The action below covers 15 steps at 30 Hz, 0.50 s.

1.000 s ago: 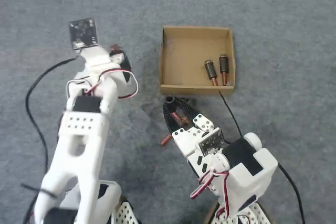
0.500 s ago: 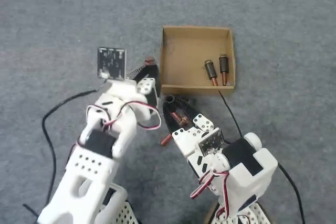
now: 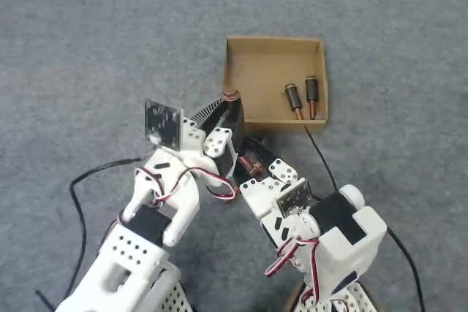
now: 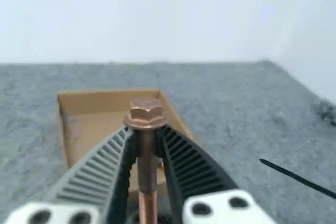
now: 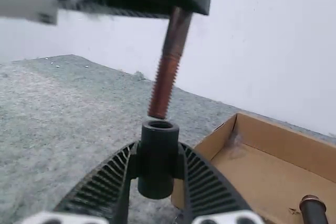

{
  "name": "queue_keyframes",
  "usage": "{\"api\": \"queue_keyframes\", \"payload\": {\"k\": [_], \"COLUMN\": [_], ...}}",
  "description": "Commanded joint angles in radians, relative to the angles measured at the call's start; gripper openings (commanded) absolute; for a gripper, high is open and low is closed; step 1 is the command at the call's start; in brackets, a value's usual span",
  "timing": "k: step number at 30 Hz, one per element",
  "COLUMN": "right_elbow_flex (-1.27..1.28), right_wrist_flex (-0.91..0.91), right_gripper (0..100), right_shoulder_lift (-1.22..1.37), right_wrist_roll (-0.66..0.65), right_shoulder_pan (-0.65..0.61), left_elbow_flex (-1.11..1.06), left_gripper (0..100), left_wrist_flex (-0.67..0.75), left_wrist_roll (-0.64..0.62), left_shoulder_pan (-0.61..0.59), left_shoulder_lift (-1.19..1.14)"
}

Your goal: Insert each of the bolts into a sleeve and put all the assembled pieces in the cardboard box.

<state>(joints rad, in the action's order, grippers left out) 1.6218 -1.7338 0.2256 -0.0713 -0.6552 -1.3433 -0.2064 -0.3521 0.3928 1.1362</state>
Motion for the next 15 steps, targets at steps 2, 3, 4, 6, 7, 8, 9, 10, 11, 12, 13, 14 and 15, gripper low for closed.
{"api": "queue_keyframes", "payload": {"k": [2,3,4,6,7,8,9,10,11,12,13,14,15], "right_elbow_flex": [0.029,0.029,0.029,0.029,0.029,0.029,0.029,0.029,0.029,0.029,0.029,0.029,0.029], "right_wrist_flex": [-0.024,-0.024,-0.024,-0.024,-0.024,-0.024,-0.024,-0.024,-0.024,-0.024,-0.024,-0.024,-0.024], "right_gripper": [0.7,0.7,0.7,0.7,0.7,0.7,0.7,0.7,0.7,0.7,0.7,0.7,0.7], "right_shoulder_lift": [-0.05,-0.05,-0.05,-0.05,-0.05,-0.05,-0.05,-0.05,-0.05,-0.051,-0.053,-0.053,-0.051], "right_wrist_roll": [-0.014,-0.014,-0.014,-0.014,-0.014,-0.014,-0.014,-0.014,-0.014,-0.014,-0.014,-0.014,-0.014], "right_shoulder_pan": [-0.001,-0.001,-0.001,-0.001,-0.001,-0.001,0.001,0.001,0.002,0.004,0.004,0.004,0.004], "left_elbow_flex": [-0.102,-0.108,-0.11,-0.11,-0.111,-0.113,-0.114,-0.12,-0.128,-0.133,-0.142,-0.15,-0.154], "left_gripper": [1,1,1,1,1,1,1,1,1,1,1,1,1], "left_wrist_flex": [0.353,0.359,0.348,0.325,0.319,0.315,0.315,0.315,0.316,0.316,0.318,0.318,0.318], "left_wrist_roll": [-0.005,-0.005,-0.005,-0.005,-0.005,-0.005,-0.005,-0.005,-0.005,-0.003,-0.003,-0.002,-0.002], "left_shoulder_pan": [0.009,0.008,0.008,0.011,0.011,0.012,0.012,0.011,0.008,0.008,0.006,0.006,0.006], "left_shoulder_lift": [0.044,0.044,0.044,0.044,0.044,0.044,0.044,0.044,0.044,0.046,0.046,0.046,0.046]}}
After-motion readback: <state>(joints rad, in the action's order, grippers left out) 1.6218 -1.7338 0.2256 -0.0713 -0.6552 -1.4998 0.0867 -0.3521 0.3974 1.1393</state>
